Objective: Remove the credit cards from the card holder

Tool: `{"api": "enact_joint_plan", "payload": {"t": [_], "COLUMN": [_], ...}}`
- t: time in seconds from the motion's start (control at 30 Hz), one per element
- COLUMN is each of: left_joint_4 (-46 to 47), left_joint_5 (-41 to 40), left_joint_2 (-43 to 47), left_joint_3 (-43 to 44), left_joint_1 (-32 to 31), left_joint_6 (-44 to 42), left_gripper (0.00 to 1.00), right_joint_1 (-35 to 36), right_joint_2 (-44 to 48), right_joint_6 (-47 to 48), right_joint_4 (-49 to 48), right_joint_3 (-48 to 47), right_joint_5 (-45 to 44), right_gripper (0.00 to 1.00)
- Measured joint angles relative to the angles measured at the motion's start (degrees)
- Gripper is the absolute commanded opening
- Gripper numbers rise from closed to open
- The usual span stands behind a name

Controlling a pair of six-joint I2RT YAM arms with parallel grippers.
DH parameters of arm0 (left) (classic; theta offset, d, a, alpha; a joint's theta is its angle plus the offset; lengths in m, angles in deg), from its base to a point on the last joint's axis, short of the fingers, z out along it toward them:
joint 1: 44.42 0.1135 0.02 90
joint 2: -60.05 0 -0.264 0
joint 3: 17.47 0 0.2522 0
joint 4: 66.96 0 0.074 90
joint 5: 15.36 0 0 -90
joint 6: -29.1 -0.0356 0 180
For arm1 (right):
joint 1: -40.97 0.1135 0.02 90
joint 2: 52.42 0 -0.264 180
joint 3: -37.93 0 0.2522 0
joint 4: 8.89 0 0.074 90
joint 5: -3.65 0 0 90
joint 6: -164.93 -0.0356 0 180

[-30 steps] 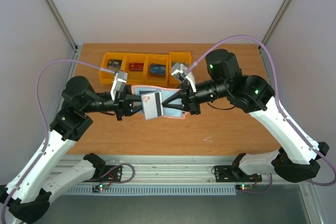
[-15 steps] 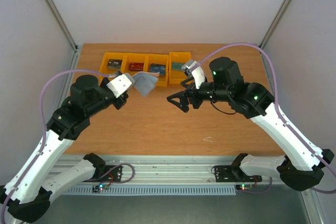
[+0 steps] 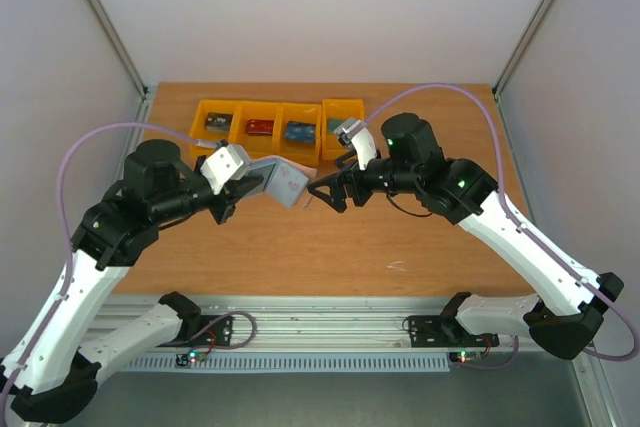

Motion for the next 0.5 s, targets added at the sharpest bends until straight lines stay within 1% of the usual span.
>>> {"api": "enact_joint_plan", "payload": {"t": [0.23, 0.5], "left_joint_4": [1.6, 7.3], "left_joint_5": [8.6, 14.5], "left_joint_2": [0.0, 0.5], "left_joint_3": [0.2, -2.2], "left_joint_1": [1.7, 3.2], "left_joint_6": [10.4, 19.6], "left_gripper": [0.0, 0.0], "right_joint_1": [0.0, 0.0], "right_joint_2": [0.9, 1.9], "right_joint_6": [0.3, 0.5], "right_joint_4": [-0.8, -1.0], "right_joint_3": [0.3, 0.2], "right_joint_5": [2.8, 3.6], "right_gripper": [0.99, 0.99]}}
